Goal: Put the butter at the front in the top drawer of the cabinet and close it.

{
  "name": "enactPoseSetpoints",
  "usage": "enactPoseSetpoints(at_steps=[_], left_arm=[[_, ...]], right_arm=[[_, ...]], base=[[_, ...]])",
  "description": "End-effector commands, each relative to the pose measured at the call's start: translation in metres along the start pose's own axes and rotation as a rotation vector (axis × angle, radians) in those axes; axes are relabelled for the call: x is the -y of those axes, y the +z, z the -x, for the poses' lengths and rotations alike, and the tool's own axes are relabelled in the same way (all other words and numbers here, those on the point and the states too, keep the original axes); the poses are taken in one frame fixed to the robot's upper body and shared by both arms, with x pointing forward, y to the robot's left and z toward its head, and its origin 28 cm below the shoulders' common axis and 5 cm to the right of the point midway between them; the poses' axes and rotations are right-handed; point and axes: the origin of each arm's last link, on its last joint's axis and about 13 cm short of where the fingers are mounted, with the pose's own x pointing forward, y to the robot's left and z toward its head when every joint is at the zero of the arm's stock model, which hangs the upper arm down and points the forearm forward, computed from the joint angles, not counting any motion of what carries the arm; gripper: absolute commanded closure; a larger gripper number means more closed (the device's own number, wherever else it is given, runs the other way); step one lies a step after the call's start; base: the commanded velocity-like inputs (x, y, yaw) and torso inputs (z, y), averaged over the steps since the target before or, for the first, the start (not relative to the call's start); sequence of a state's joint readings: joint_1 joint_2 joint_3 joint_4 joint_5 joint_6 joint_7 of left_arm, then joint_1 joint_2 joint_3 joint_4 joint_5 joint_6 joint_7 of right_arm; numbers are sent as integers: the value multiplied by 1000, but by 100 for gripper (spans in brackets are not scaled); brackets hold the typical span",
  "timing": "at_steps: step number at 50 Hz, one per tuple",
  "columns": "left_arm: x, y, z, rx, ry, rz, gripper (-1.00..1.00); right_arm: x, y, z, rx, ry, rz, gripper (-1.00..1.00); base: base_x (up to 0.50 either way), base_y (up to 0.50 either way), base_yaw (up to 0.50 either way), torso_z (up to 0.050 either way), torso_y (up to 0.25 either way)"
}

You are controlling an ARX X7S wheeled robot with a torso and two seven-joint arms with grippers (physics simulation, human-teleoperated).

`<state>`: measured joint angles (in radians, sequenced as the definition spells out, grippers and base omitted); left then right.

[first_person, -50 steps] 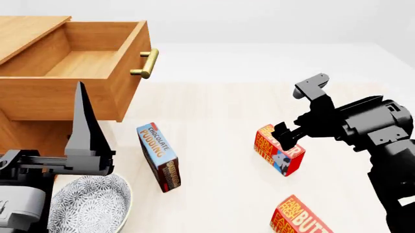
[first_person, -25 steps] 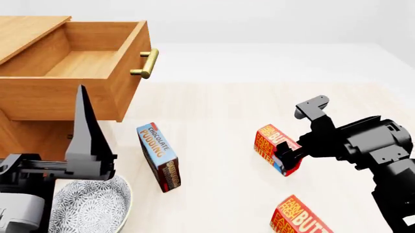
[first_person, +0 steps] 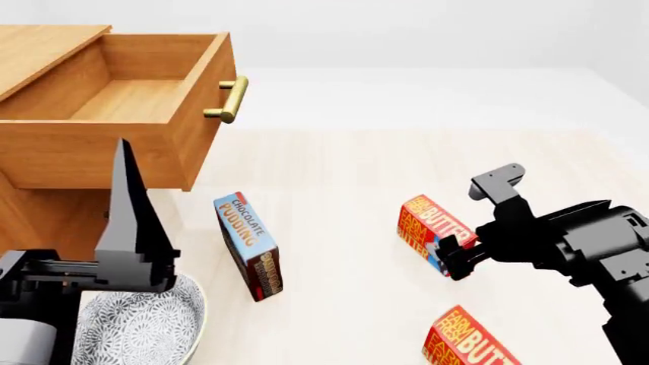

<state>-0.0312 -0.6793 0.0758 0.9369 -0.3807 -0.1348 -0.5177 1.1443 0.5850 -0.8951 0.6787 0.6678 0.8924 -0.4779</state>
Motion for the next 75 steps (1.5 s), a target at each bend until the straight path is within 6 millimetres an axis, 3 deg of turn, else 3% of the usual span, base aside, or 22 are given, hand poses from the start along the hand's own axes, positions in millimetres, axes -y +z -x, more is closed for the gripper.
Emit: enactPoseSetpoints(at_steps=[1, 24, 57, 58, 75], left_arm=[[1, -2, 1, -12, -1, 8, -100], [0, -4, -1, -12, -5, -3, -100], [1, 4, 2, 8, -13, 3, -100], [1, 4, 2, 8, -13, 5, -100], [1, 7, 1, 20, -8, 19, -100]], right_arm=[[0, -5, -1, -4, -15, -15, -100], [0, -3, -1, 2, -15, -10, -100], [-2, 0, -1, 17, -5, 0, -100], [-2, 0, -1, 23, -8, 1, 100], [1, 7, 3, 83, -62, 13, 100]], base=[[0, 0, 0, 0, 0], [0, 0, 0, 5, -19], [0, 0, 0, 30, -107], [0, 0, 0, 0, 0], [0, 0, 0, 0, 0]])
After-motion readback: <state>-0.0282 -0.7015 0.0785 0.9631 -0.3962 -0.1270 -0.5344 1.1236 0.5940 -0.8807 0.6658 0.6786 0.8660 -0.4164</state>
